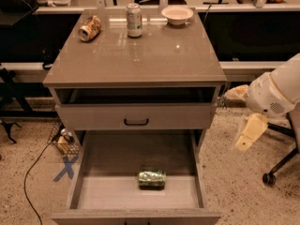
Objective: Pick green can from middle drawer and place on counter
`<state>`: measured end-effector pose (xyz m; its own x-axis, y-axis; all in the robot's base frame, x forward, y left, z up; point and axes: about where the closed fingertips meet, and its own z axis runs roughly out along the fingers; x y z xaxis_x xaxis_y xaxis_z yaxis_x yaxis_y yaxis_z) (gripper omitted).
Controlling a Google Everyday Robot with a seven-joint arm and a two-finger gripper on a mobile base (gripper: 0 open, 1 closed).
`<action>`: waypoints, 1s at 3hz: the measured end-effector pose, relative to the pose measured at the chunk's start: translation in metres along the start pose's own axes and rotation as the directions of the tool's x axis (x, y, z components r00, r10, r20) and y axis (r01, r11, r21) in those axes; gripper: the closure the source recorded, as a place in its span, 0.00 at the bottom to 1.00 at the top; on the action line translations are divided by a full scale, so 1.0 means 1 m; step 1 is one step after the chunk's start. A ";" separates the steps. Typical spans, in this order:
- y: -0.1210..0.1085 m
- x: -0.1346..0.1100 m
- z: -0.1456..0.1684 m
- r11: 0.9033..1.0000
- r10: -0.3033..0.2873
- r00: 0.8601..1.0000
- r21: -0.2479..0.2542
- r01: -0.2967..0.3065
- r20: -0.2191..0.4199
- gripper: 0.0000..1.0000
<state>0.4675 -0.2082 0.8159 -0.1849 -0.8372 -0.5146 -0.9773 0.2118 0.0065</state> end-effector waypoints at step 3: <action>0.011 0.028 0.106 0.992 0.071 0.995 -0.109 -0.063 0.072 0.00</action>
Offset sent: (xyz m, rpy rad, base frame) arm -0.0008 0.0209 -0.0588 0.0832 0.0741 0.0016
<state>0.4629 -0.1759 0.7108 -0.2462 -0.7814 -0.5734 -0.9691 0.2082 0.1323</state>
